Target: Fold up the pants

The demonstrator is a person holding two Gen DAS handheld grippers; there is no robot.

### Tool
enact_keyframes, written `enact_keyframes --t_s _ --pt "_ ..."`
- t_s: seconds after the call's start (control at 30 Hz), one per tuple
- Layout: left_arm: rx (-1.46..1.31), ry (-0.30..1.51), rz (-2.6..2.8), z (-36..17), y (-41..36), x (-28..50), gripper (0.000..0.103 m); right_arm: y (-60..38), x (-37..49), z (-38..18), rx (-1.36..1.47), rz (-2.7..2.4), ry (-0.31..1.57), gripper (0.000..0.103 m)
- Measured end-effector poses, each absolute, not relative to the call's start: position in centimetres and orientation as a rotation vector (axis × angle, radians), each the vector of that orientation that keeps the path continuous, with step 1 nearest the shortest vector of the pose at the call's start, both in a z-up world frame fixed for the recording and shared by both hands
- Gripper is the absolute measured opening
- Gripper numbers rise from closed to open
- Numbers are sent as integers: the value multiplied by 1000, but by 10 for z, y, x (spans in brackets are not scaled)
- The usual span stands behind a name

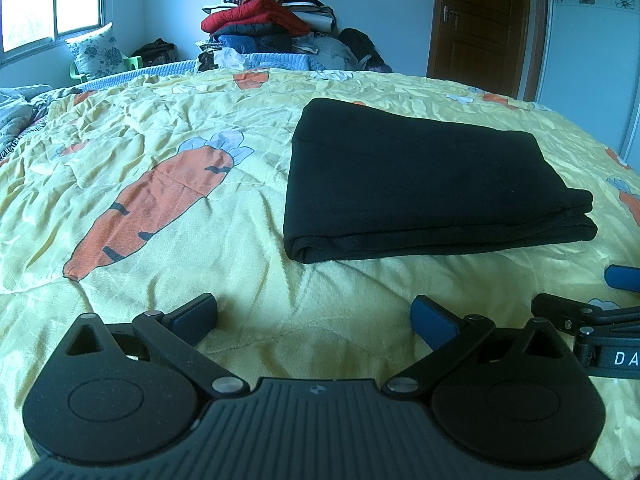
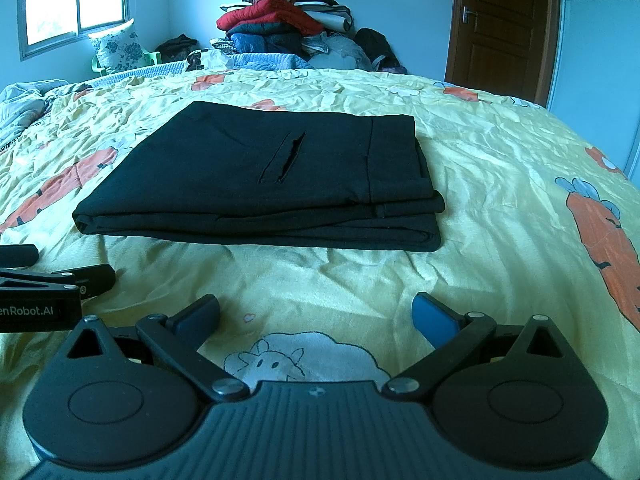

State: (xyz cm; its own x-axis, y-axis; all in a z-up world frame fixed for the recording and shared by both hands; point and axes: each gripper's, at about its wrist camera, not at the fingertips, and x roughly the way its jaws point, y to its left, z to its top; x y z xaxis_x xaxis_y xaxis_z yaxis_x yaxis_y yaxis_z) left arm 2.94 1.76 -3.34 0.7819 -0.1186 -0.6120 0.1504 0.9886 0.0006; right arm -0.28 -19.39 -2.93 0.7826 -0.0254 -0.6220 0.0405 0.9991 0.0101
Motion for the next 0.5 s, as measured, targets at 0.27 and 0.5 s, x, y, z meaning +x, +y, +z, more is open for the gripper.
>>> enact_keyframes --t_s 0.27,0.5 --pt "55 657 -145 -33 18 29 103 -194 -3 -29 23 -36 671 103" --pt "55 657 -145 -33 18 29 103 -194 -3 -29 23 -36 671 103"
